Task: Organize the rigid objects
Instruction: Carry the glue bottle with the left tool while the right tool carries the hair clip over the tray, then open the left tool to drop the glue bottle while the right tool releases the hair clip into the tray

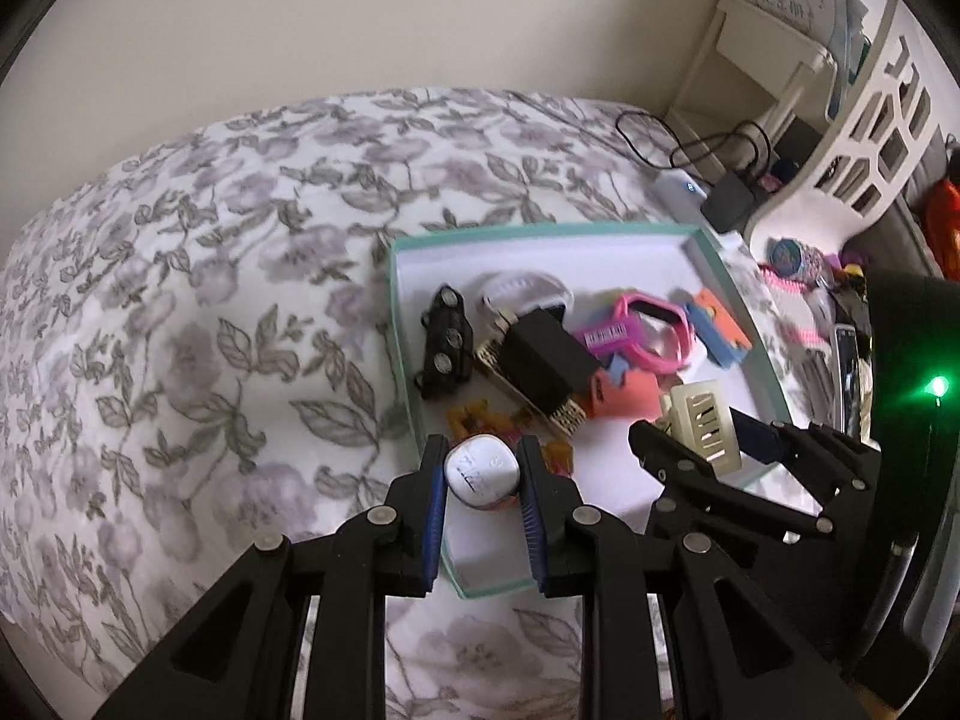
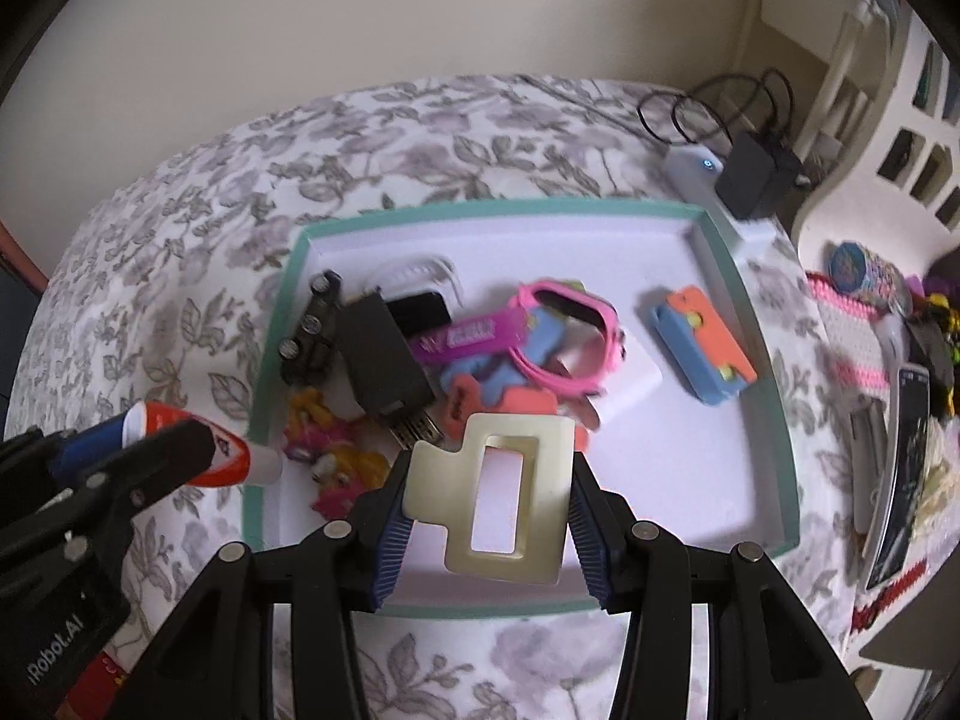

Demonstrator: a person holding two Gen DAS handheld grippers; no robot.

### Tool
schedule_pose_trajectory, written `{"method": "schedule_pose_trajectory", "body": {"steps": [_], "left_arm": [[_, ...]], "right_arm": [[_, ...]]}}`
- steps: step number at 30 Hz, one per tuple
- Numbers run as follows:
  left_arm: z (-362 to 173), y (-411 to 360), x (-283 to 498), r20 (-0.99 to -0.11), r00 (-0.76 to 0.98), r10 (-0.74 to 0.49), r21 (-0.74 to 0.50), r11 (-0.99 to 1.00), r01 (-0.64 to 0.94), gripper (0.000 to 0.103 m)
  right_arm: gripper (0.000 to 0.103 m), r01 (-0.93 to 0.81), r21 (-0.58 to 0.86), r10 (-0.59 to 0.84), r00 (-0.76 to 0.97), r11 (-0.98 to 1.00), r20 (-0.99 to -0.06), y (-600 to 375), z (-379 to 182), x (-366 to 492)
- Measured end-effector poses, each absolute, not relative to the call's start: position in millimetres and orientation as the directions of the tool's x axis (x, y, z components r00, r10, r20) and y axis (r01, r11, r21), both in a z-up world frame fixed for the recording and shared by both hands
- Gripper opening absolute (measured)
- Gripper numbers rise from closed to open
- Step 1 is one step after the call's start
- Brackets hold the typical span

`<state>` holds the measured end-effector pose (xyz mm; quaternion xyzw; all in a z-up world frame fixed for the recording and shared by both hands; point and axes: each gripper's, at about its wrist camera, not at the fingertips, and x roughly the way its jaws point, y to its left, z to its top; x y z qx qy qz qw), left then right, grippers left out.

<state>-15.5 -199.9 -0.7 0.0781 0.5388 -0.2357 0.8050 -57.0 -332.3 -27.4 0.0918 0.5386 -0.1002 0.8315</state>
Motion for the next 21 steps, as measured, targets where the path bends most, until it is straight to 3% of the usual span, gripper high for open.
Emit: {"method": "schedule_pose_trajectory", "body": {"steps": [21], "left_arm": [[-62,-203,5,-0.949,0.164,-0.270,-0.193,0.907,0.375,0.024]], "right_arm": [[0.051,0.328,0.043,-0.057,0.290,0.944,-0.955,-349,-66,-55]]}}
